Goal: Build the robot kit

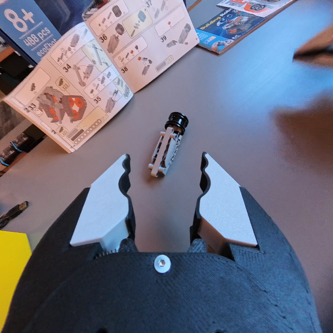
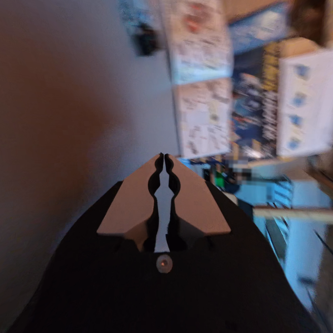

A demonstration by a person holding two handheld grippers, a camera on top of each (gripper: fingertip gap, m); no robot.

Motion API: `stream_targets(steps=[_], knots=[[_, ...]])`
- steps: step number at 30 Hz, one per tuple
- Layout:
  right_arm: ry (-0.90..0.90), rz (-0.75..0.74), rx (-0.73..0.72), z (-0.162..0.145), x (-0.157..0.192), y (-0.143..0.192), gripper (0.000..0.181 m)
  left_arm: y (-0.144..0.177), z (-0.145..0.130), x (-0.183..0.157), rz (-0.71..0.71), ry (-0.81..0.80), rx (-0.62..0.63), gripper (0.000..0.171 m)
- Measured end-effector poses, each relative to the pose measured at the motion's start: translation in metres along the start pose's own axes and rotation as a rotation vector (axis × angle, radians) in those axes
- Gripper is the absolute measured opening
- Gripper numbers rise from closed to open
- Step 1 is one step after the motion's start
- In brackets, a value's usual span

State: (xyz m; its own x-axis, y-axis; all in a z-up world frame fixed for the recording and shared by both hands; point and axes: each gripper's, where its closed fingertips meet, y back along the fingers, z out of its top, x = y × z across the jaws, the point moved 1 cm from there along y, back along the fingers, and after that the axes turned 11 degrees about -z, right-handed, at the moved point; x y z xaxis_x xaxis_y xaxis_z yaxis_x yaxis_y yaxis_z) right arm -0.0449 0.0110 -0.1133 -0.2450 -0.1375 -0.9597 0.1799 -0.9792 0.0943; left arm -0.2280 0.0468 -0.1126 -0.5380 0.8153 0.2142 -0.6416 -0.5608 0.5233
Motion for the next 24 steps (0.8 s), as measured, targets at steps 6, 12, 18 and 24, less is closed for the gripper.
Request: stream_targets(steps=[6, 12, 18, 24], knots=[[-0.573, -0.305, 0.057, -0.019, -0.086, 0.01, 0.03, 0.014, 0.02, 0.007, 0.068, -0.038, -0.111, 0.077], [-0.619, -0.311, 0.059, -0.033, -0.09, 0.015, 0.027, 0.014, 0.021, 0.006, 0.063, -0.035, -0.119, 0.077], [-0.568, -0.267, 0.051, -0.028, -0.08, 0.012, 0.025, 0.011, 0.019, 0.004, 0.052, -0.046, -0.104, 0.076], [-0.458, -0.23, 0.041, -0.017, -0.068, 0.009, 0.024, 0.01, 0.018, 0.001, 0.047, -0.058, -0.092, 0.075]])
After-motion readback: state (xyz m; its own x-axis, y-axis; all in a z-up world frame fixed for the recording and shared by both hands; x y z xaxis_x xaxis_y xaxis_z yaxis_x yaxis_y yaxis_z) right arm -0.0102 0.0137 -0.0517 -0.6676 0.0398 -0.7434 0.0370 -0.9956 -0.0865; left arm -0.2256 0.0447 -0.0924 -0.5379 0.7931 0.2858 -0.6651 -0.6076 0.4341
